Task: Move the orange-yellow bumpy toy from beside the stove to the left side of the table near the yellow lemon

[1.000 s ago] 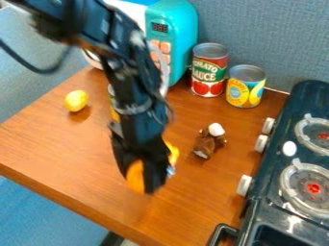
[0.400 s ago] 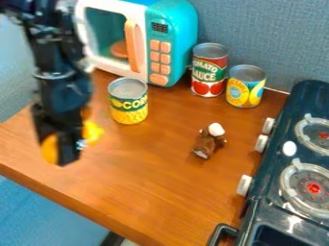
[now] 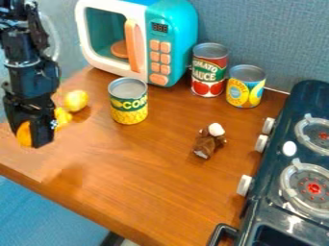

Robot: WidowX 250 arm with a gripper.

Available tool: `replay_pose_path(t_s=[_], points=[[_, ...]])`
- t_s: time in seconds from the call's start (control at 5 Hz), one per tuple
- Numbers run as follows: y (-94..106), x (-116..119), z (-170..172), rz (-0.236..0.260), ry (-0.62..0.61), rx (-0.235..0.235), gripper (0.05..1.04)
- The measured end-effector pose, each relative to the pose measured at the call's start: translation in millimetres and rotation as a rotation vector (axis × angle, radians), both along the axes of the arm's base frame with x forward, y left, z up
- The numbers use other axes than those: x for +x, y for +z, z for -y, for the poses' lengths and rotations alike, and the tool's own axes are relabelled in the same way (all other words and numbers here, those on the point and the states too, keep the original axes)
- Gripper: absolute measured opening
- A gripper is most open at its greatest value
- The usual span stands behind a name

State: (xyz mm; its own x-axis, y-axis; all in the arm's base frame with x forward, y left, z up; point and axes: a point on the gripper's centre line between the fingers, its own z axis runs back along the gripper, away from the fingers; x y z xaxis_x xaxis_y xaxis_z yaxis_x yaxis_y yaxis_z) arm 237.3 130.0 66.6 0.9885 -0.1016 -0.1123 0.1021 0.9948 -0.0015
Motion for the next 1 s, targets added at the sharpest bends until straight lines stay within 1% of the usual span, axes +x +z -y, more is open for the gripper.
replay_pose_path(t_s=[0.2,0.4,0.6,0.8,1.0], points=[[-6.3,11.8,-16.2,0.020,0.035,0.013,0.779],[-19.3,19.0,-36.4,0.018,0.079,0.028,0.779],[-29.4,23.4,-48.1,-0.006,0.099,0.038,0.779],[-39.1,23.7,-54.7,-0.042,0.101,0.043,0.779],[-48.6,18.8,-61.6,-0.071,0.127,0.027,0.779]])
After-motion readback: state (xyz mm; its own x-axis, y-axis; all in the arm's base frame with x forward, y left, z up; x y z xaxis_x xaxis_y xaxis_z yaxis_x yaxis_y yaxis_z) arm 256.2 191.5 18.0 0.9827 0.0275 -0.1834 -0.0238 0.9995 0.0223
